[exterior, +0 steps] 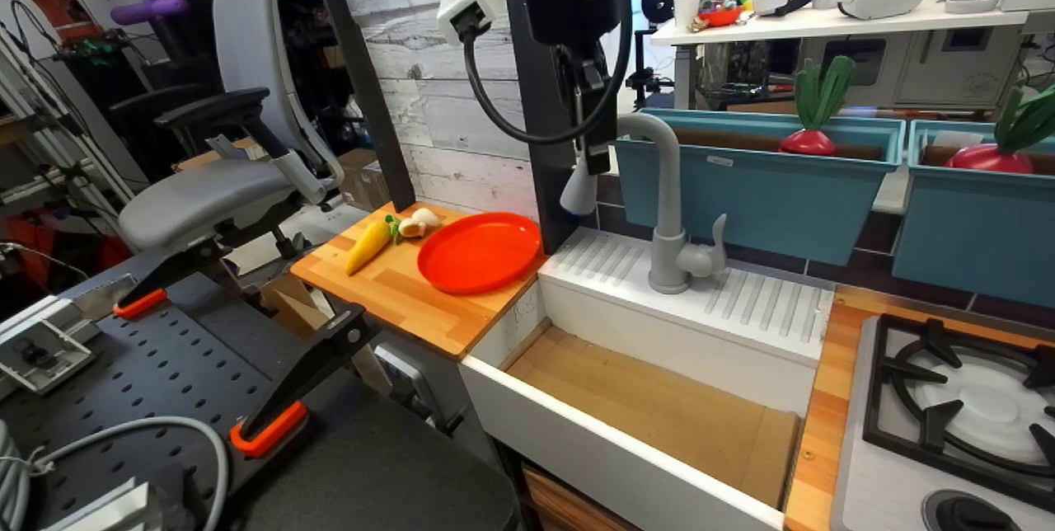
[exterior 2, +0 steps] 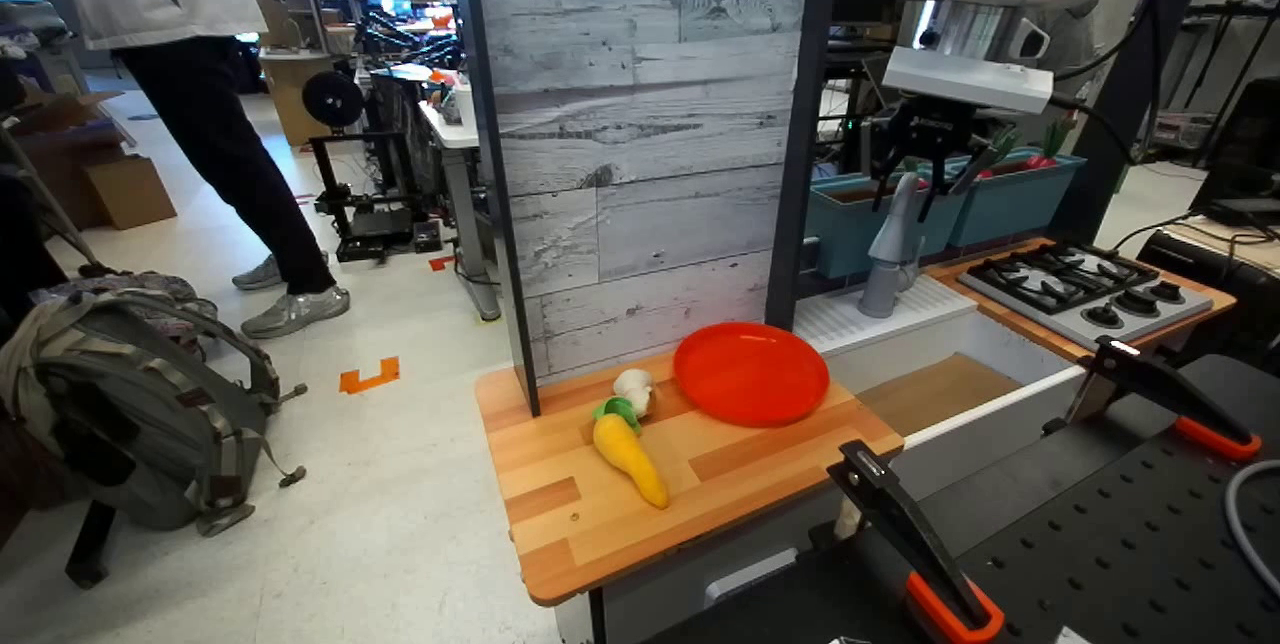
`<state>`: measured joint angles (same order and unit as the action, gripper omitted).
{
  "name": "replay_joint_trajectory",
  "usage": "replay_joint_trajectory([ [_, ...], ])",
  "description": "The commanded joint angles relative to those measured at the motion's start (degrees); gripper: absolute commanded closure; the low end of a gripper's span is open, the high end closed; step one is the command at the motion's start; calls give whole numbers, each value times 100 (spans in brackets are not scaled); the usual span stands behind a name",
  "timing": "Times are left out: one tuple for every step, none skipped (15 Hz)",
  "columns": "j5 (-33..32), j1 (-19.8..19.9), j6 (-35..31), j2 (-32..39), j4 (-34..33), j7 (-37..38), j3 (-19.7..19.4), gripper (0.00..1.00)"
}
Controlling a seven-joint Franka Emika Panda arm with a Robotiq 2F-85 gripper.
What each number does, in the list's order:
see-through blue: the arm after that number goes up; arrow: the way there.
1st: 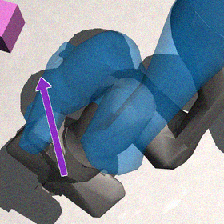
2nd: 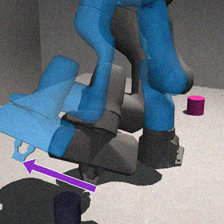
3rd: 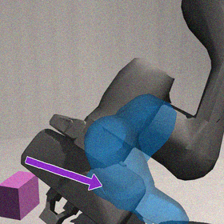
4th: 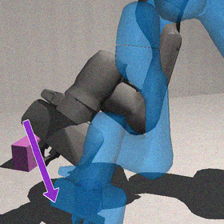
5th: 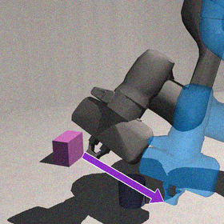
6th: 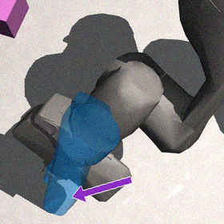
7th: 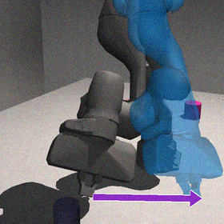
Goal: Move the tap nozzle to the right
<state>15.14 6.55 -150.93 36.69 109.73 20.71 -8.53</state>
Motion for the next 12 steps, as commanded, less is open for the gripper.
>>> replay_joint_trajectory([
  [-76,4,-24,130,-108,-70,10,79],
  [-105,5,-29,122,-76,-113,0,85],
  [-122,29,-53,99,-15,-205,8,92],
  [-129,57,-49,75,25,-304,22,98],
  [-161,84,-45,34,81,-438,26,94],
  [-282,67,-60,9,144,-570,-35,94],
  [-395,56,-65,-10,187,-693,-89,94],
  [-505,95,-75,-29,231,-901,-97,94],
  [-610,139,-124,-68,291,-1091,-103,94],
  [-635,263,-141,-107,328,-1404,-15,94],
  [-648,372,-141,-149,355,-1668,40,94],
  [-665,482,-124,-176,367,-1960,80,94],
])
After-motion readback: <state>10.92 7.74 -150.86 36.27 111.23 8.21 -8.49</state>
